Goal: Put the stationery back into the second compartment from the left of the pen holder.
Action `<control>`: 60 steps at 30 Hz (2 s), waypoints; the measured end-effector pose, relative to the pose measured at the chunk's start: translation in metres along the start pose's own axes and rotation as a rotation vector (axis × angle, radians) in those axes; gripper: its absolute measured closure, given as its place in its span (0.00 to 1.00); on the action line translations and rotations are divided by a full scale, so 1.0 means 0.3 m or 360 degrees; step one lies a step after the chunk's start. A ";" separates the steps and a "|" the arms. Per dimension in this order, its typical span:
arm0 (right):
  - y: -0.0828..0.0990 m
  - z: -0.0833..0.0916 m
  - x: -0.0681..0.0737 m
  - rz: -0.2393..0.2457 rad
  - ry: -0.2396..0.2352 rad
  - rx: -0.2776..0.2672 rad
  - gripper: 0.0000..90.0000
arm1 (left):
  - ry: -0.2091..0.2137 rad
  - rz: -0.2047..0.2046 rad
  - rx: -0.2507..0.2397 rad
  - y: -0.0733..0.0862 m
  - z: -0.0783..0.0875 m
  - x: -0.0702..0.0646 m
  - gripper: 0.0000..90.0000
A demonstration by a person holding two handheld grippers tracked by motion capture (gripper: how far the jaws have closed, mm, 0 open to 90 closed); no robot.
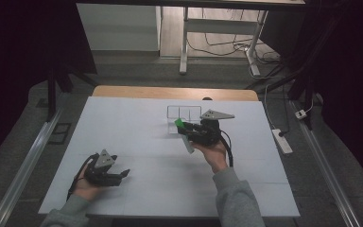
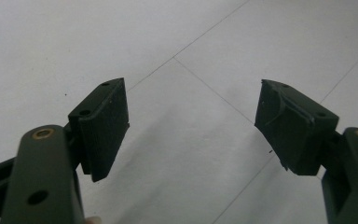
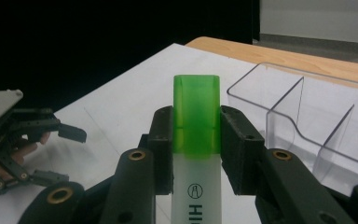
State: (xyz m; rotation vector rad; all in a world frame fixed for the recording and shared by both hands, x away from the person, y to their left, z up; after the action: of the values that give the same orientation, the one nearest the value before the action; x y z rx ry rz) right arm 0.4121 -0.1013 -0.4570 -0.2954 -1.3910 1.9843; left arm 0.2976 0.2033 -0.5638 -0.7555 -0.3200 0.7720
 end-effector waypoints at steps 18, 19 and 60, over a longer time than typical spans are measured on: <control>-0.048 -0.017 -0.048 -0.0009 -0.0007 -0.0038 0.75 | -0.0001 -0.0007 0.0004 0.002 0.000 -0.001 0.29; -0.050 -0.018 -0.050 -0.0010 -0.0007 -0.0041 0.75 | -0.0002 -0.0006 0.0003 0.002 0.000 -0.001 0.29; -0.183 -0.123 -0.132 -0.0055 0.0046 -0.0165 0.75 | 0.0000 -0.0003 0.0000 0.006 0.005 0.001 0.29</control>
State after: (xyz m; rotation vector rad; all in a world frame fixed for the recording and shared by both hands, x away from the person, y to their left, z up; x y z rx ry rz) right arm 0.4835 -0.0890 -0.4303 -0.3433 -1.4736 1.8765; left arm 0.2961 0.2052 -0.5639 -0.7553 -0.3207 0.7704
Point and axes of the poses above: each handheld gripper's, and its own axes: z roughly backward along the jaws, y roughly out of its underside, x roughly to its left, the point moved 4 cm from there along -z, roughly forward along the jaws, and after that the axes turned 5 degrees about y, right-handed, at the moved point
